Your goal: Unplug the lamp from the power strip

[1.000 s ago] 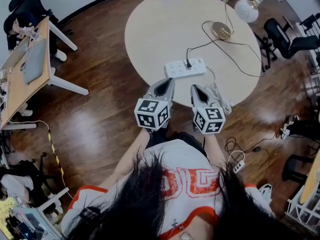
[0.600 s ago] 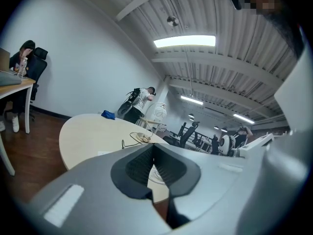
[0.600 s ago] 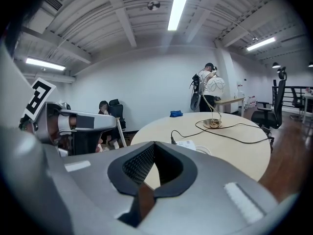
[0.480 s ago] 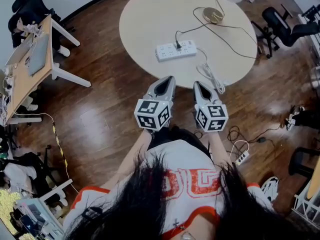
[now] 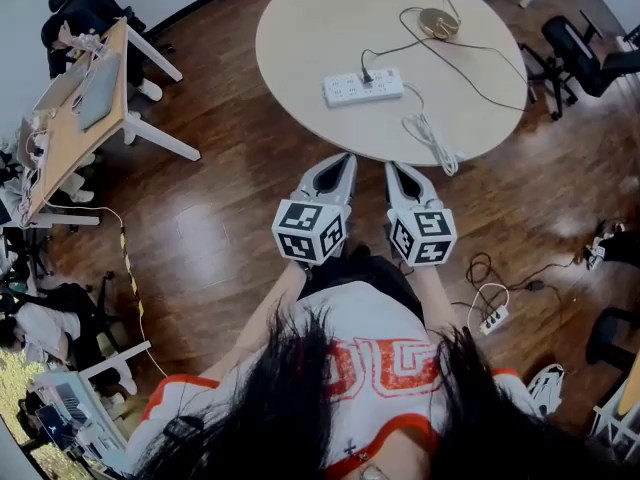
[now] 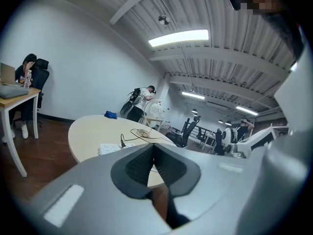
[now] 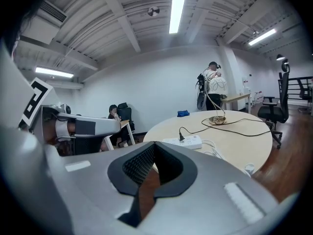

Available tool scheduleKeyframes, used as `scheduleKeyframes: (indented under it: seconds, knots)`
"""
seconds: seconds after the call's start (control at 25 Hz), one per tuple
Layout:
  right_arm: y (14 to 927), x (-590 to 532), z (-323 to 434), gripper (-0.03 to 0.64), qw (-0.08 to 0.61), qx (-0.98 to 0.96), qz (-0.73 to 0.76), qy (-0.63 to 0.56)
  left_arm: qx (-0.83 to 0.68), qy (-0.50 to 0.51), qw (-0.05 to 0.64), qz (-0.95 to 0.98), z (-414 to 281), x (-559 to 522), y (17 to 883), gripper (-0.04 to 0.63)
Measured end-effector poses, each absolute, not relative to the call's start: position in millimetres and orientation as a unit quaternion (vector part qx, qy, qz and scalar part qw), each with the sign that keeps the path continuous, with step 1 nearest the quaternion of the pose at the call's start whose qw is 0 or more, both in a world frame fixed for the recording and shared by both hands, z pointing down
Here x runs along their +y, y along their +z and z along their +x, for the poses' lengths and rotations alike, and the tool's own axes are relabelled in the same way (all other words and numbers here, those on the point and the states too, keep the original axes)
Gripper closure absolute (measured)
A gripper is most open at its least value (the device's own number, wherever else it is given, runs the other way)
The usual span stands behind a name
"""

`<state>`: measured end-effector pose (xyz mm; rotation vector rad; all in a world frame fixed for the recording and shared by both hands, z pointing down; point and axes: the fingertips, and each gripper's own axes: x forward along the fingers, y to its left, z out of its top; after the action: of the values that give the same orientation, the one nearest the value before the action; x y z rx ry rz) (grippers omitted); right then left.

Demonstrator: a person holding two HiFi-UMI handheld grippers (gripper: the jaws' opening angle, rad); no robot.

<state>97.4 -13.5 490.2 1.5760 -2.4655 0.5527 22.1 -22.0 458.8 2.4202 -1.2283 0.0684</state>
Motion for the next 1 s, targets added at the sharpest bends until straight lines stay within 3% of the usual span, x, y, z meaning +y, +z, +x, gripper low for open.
scheduleKeyframes:
  seconds: [1.0]
  knots:
    - [489.4, -5.1, 63.9, 0.617, 0.107, -0.819, 0.531, 0.187, -0.444, 0.033, 0.228, 0.866, -16.3, -18.3, 469.0, 0.595]
